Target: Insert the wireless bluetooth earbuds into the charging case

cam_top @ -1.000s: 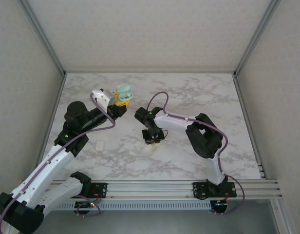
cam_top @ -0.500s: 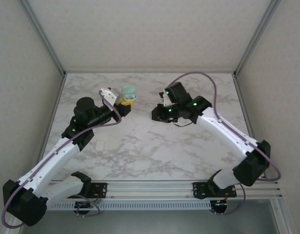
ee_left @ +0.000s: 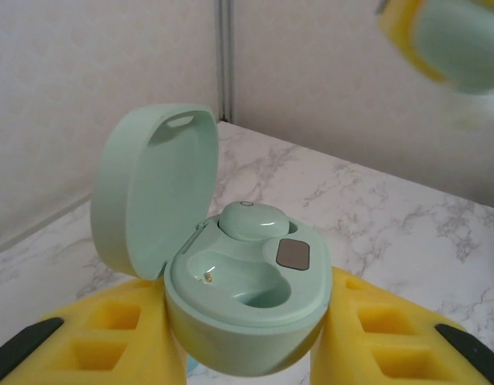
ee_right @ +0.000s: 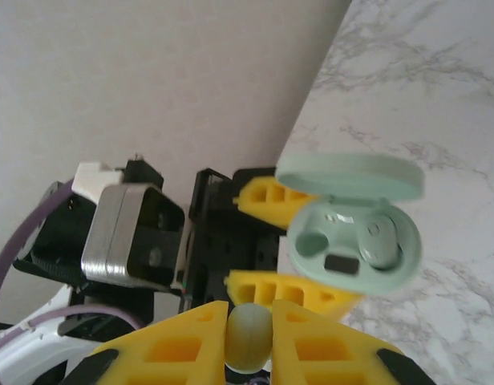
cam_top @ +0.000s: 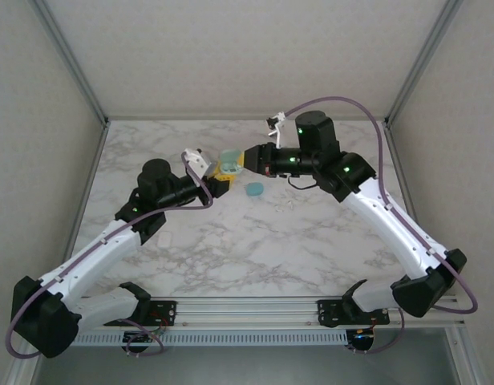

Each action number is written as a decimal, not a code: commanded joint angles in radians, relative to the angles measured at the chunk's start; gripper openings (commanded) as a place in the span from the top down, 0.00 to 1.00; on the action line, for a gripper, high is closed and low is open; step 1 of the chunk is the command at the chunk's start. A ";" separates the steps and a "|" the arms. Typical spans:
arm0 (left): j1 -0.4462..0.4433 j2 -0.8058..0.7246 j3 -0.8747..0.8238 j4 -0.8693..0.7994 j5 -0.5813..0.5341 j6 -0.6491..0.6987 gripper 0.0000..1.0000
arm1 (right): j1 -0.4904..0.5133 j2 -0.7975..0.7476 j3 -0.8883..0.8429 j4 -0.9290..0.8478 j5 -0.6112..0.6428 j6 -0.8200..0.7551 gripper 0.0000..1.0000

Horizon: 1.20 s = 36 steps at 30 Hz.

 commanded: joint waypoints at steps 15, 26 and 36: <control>-0.033 0.008 0.057 0.039 0.018 0.035 0.78 | 0.023 0.099 0.049 0.045 -0.005 0.012 0.82; -0.034 0.004 0.051 0.070 0.001 0.006 0.78 | 0.030 0.105 0.028 0.041 0.012 0.013 0.82; -0.033 0.002 0.057 0.074 -0.005 0.000 0.78 | 0.039 0.108 0.029 0.010 0.047 0.009 0.79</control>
